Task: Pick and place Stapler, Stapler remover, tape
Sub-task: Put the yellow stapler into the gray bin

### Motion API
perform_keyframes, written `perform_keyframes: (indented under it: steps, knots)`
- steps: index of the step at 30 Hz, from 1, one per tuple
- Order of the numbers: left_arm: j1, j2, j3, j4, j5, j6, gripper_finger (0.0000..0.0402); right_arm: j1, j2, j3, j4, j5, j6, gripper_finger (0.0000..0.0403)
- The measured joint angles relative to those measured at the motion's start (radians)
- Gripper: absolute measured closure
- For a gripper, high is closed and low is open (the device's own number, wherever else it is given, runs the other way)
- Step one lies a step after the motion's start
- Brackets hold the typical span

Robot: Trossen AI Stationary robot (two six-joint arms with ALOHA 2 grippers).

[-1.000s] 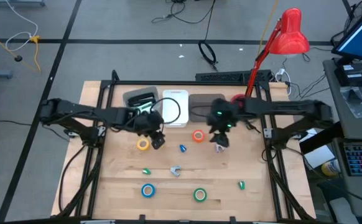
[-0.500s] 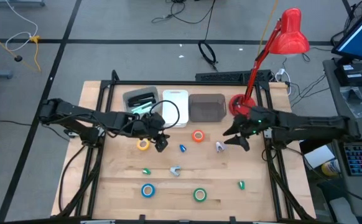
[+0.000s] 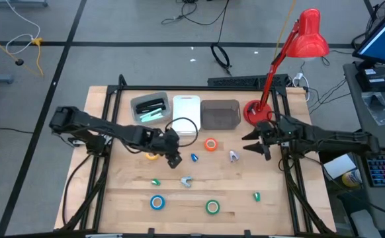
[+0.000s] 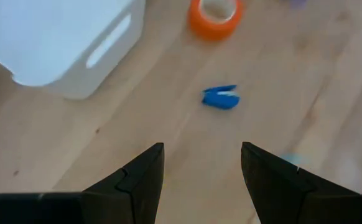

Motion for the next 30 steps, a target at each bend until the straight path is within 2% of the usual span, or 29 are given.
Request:
perform_keyframes:
  steps: [3,8,12,16,21,30]
  knots:
    - [0.037,0.047,0.0,-0.02,0.014,-0.041,0.019,0.0,-0.03,-0.052,0.067,0.0,0.013,0.0174]
    - [0.109,0.127,0.0,-0.027,0.102,-0.159,0.019,0.0,-0.064,-0.133,0.191,-0.002,0.066,0.0175]
    - [0.142,0.174,0.0,-0.087,0.161,-0.264,0.019,0.0,-0.067,-0.168,0.239,-0.003,0.081,0.0174]
    - [0.146,0.184,0.0,-0.127,0.172,-0.326,0.019,-0.001,-0.067,-0.176,0.242,0.008,0.076,0.0174]
    - [0.14,0.183,0.0,-0.123,0.171,-0.364,0.019,-0.002,-0.067,-0.177,0.234,0.059,0.038,0.0174]
    - [0.141,0.183,0.0,-0.066,0.171,-0.362,0.019,-0.002,-0.067,-0.177,0.225,0.22,-0.014,0.0174]
